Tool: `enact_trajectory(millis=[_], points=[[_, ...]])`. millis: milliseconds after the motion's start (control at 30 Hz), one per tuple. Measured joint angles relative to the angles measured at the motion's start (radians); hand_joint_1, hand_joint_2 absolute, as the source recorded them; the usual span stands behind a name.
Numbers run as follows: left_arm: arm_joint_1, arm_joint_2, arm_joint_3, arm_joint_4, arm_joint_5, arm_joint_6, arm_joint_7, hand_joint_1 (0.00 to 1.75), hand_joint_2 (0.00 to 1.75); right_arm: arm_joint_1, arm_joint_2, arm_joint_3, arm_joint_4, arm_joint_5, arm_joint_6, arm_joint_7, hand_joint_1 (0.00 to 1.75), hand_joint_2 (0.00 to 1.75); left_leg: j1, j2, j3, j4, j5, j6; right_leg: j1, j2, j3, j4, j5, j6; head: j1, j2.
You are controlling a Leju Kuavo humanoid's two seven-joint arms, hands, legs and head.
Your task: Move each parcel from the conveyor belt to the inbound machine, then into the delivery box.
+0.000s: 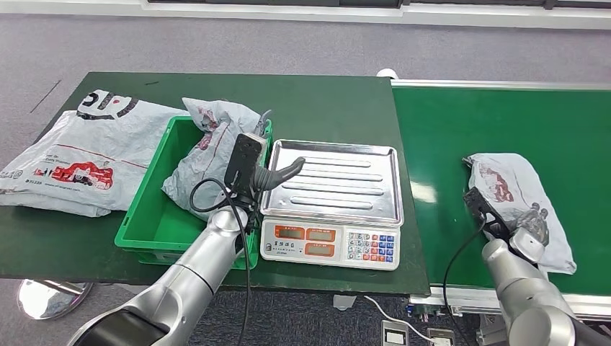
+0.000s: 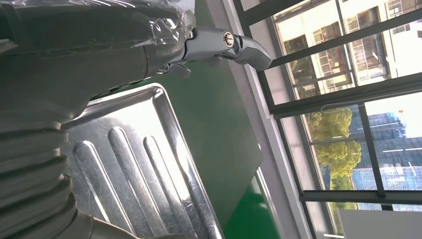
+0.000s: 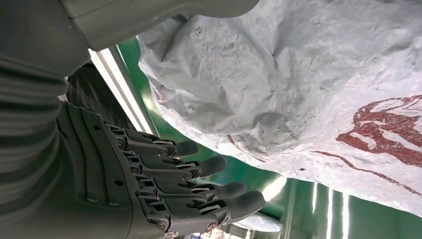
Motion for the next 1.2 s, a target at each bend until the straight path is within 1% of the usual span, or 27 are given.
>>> enact_trajectory(millis=[200,700,867,1067,1100,1200], points=[[0.0,0.001,0.01,0.0,-0.003,0.0,-0.003,0.0,1.75,-0.008,0.0,0.0,0.006,-0.002,0.022,-0.001,0.0,1.75,0.0,0.0,0.0,0.0,0.0,0.0,0.0,0.0,0.0,0.0,0.0,0.0,0.0,0.0],[0.002,0.001,0.035,-0.004,-0.02,-0.008,-0.014,0.0,1.75,-0.035,0.003,0.001,0.016,-0.012,0.18,-0.014,0.0,1.75,0.0,0.0,0.0,0.0,0.0,0.0,0.0,0.0,0.0,0.0,0.0,0.0,0.0,0.0],[0.003,0.001,0.052,-0.005,-0.022,-0.014,-0.022,0.0,1.75,-0.028,0.002,0.006,0.016,-0.021,0.232,-0.04,0.0,1.75,0.0,0.0,0.0,0.0,0.0,0.0,0.0,0.0,0.0,0.0,0.0,0.0,0.0,0.0],[0.003,0.002,0.074,-0.008,-0.023,-0.017,-0.033,0.0,1.75,-0.027,0.001,0.018,0.016,-0.038,0.343,-0.068,0.0,1.75,0.0,0.0,0.0,0.0,0.0,0.0,0.0,0.0,0.0,0.0,0.0,0.0,0.0,0.0],[0.003,0.002,0.076,-0.008,-0.024,-0.018,-0.034,0.0,1.75,-0.028,0.001,0.018,0.016,-0.039,0.366,-0.07,0.03,1.75,0.0,0.0,0.0,0.0,0.0,0.0,0.0,0.0,0.0,0.0,0.0,0.0,0.0,0.0],[0.003,0.002,0.083,-0.009,-0.025,-0.021,-0.037,0.0,1.75,-0.034,-0.001,0.027,0.016,-0.039,0.432,-0.077,1.34,1.75,0.0,0.0,0.0,0.0,0.0,0.0,0.0,0.0,0.0,0.0,0.0,0.0,0.0,0.0]])
